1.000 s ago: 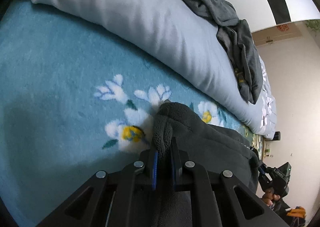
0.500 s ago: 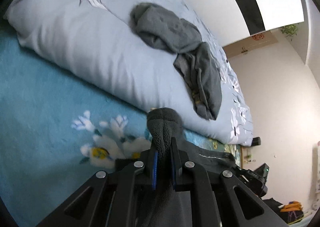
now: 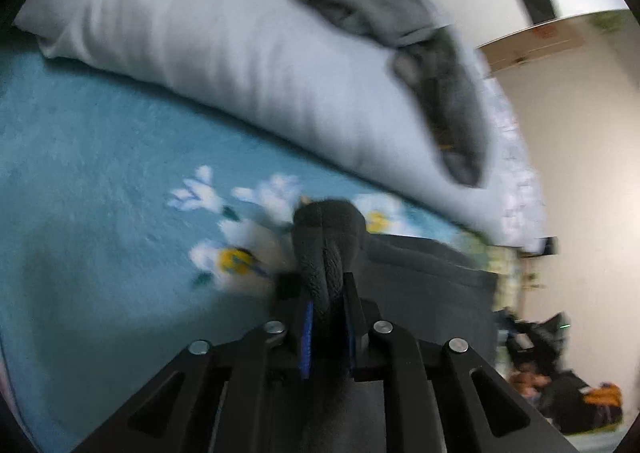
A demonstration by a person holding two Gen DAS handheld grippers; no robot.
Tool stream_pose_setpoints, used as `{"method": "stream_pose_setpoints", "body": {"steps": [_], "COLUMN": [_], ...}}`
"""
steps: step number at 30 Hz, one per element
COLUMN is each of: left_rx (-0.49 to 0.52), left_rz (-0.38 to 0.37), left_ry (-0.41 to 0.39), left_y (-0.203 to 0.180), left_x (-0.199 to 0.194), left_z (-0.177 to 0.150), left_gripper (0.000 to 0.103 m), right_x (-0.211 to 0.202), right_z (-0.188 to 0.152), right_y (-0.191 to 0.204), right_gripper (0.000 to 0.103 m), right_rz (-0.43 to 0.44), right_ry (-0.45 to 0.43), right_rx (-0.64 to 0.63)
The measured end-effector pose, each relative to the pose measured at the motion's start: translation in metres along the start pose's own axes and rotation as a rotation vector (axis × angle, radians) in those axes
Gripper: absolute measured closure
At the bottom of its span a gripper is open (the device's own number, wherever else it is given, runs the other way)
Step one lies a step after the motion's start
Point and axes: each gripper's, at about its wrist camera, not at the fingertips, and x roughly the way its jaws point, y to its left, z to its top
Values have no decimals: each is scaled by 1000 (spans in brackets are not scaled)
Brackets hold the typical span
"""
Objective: Fold clothes
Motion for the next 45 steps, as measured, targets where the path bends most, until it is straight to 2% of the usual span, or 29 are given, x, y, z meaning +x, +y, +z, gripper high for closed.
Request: {"method": "stream_pose_setpoints", "body": {"steps": [1, 3, 5, 6, 7, 8, 11, 14, 16, 18, 20, 22, 26, 29, 31, 34, 38, 39, 40, 41, 42, 43, 45], "left_rx": [-2, -9, -30, -42, -60, -79, -137, -169, -205, -222, -211, -182, -89, -13, 14, 15, -3, -3, 10, 21, 31, 41, 64], "left_rz": [-24, -51, -57, -64, -69, -74, -131, -166, -254, -280, -319, -344, -322, -259, -244, -226, -176, -158, -121, -98, -76, -54, -18], "left_ry": [-1, -12, -35, -37, -33, -29, 31, 61, 60, 67, 48, 66, 88, 150, 165, 184, 164, 152, 141, 132, 123, 114, 95], "left_y": [0, 4, 15, 21, 30, 39, 61, 62, 60, 57, 50, 44, 26, 7, 0, -5, -14, -16, -20, -23, -26, -29, -37], "left_x": [-8, -23, -35, -38, -41, -44, -40, -21, -10, 2, 6, 13, 21, 41, 46, 53, 55, 54, 53, 50, 47, 44, 38], "left_z": [-8, -26, -50, -61, -72, -84, -117, -127, -127, -125, -123, -122, -104, -89, -84, -77, -76, -78, -80, -83, -86, -88, -92], "left_gripper": [75, 36, 27, 21, 18, 14, 12, 11, 11, 11, 11, 11, 11, 11, 11, 10, 11, 16, 19, 25, 31, 34, 49], "right_x": [-8, -23, -38, -45, -51, -56, -68, -56, -46, -32, -17, -5, 5, 10, 16, 27, 35, 35, 33, 31, 28, 26, 18], "right_z": [-8, -29, -62, -76, -87, -98, -131, -142, -139, -131, -121, -113, -100, -91, -86, -75, -69, -69, -69, -69, -69, -70, -73], "right_y": [-2, -5, -19, -29, -38, -46, -71, -80, -77, -72, -64, -57, -44, -32, -23, -17, -16, -16, -14, -13, -12, -12, -9], "right_gripper": [85, 54, 44, 35, 31, 24, 21, 15, 15, 15, 13, 12, 11, 11, 11, 11, 13, 16, 21, 42, 55, 56, 60], "right_rz": [30, 70, 115, 136, 148, 158, 186, 208, 252, 296, 295, 289, 306, 351, 357, 373, 363, 354, 306, 252, 198, 184, 164], "right_ry": [-10, -22, -12, -6, -3, -2, 3, 26, 27, 24, 37, 58, 89, 117, 134, 153, 149, 147, 150, 154, 158, 163, 163], "right_rx": [-4, -13, 11, 35, 52, 67, 118, 162, 178, 180, 159, 121, 39, -26, -73, -72, -22, -13, -13, -14, -15, -4, 6]}}
